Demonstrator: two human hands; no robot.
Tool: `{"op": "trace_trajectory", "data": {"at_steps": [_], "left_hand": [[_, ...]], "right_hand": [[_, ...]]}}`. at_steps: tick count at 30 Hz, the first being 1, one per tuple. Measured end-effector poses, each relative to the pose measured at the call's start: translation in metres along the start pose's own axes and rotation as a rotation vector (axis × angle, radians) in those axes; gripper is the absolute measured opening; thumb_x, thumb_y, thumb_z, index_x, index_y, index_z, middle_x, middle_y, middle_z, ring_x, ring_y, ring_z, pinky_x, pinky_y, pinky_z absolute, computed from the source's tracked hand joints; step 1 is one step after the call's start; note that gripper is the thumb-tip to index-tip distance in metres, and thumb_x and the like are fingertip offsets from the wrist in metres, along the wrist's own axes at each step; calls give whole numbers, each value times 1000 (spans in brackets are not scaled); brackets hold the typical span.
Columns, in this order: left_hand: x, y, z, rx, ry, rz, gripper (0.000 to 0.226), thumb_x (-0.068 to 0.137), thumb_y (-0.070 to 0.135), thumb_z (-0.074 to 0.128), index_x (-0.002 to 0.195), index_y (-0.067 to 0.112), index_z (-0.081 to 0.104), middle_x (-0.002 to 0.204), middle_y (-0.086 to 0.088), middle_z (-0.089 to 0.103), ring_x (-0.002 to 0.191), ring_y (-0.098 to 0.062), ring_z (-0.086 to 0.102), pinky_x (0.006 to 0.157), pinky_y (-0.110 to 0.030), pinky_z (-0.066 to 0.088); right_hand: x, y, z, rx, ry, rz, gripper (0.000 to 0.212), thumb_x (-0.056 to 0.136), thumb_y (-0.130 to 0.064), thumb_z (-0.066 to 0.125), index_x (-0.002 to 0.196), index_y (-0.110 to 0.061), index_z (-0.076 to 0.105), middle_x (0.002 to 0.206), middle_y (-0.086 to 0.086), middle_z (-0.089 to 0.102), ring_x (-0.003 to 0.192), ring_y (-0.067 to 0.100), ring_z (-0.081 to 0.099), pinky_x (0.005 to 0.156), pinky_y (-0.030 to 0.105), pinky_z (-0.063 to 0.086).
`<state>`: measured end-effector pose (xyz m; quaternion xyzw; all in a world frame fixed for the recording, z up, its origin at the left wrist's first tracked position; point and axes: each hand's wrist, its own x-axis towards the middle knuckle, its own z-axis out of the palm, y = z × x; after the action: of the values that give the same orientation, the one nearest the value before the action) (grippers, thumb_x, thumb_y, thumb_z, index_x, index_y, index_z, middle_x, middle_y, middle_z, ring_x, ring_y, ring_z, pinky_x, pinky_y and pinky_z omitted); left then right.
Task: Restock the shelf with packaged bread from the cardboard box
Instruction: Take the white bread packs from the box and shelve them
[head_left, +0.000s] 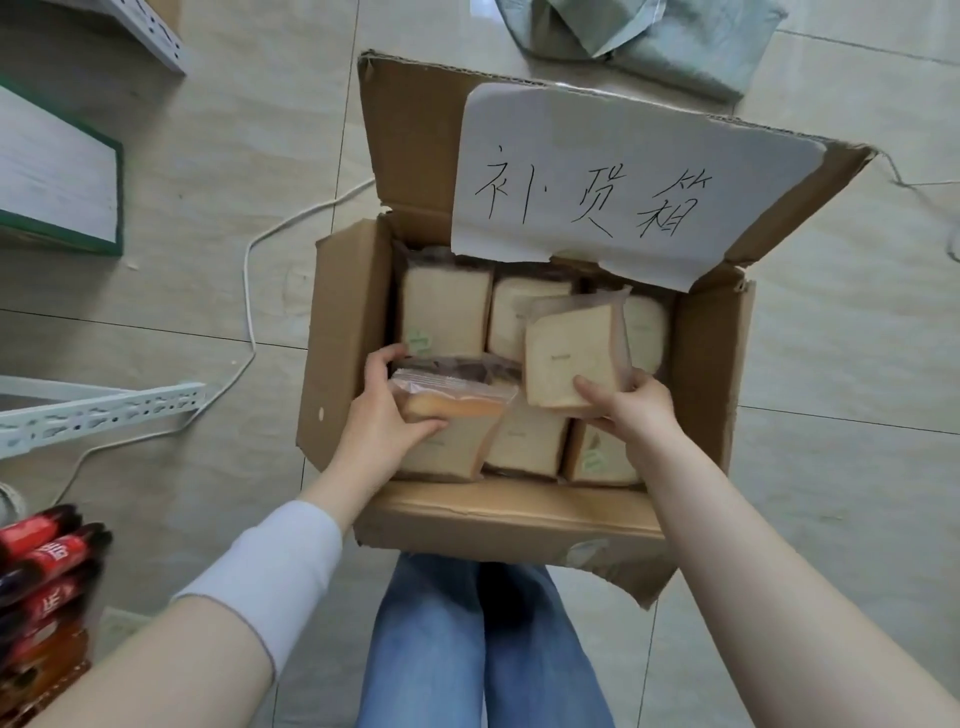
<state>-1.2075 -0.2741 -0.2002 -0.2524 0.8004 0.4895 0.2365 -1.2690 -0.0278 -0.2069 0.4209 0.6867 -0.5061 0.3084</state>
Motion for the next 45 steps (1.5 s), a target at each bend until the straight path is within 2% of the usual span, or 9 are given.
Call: {"op": "trace_trajectory", "data": {"at_steps": [3,7,12,19,26,29,34,37,45], "left_hand": [[-11,3,-4,-69,58,-12,56,60,25,85,106,27,53,87,21,59,87,-6,56,69,-10,41],[-57,30,-25,-224,173,42,33,61,24,83,79,36,59,72,17,59,64,1,54,52,-16,45],[-162,76,-94,-471,440,202,32,63,17,80,81,34,59,79,14,63,65,14,59,53,-4,44],[-359,97,-253,-523,839,337,28,66,16,79,80,29,59,81,10,63,67,8,58,67,-10,47],[-551,22,-412,-555,1323,354,26,70,12,77,75,30,59,67,16,61,64,3,55,74,-24,46],[-623,-35,-468,-538,1469,336,25,68,19,79,76,32,60,76,11,59,69,-1,55,71,-22,46],[-712,-142,-550,-555,1636,284,23,67,24,80,79,28,60,78,12,62,68,-1,57,64,-16,46],[-735,-194,-590,-547,1709,221,31,67,28,80,89,21,59,80,14,62,69,3,57,58,-7,44],[-712,-274,-708,-624,1827,189,46,71,12,77,107,14,48,89,7,57,75,-3,54,64,-7,44]], "right_hand": [[-16,13,-20,2,-14,-35,50,75,-18,75,119,-8,53,111,6,62,95,21,63,75,32,55],[-60,23,-42,2,-74,-130,45,78,-18,72,118,-4,58,112,13,65,96,24,65,75,31,55],[-159,10,-54,-77,-231,-281,44,74,-27,74,112,-11,62,106,8,69,92,22,69,79,35,56],[-356,-33,-2,-145,-524,-518,23,76,-23,71,97,-17,62,98,3,70,82,15,71,67,25,58],[-550,-38,128,-256,-822,-745,33,79,-15,69,107,-1,58,101,15,67,92,29,67,78,32,57],[-628,-24,201,-288,-953,-868,21,79,-11,67,98,-6,60,96,13,67,86,26,67,69,26,59],[-741,13,331,-392,-1052,-996,17,76,-19,72,88,-13,61,95,13,69,88,27,68,80,39,56],[-792,36,406,-396,-1125,-1029,18,77,-13,71,92,-8,61,92,11,68,81,23,68,70,26,59],[-869,64,597,-371,-1100,-1119,36,73,-18,76,98,-9,52,89,5,59,82,24,61,81,39,55]]}}
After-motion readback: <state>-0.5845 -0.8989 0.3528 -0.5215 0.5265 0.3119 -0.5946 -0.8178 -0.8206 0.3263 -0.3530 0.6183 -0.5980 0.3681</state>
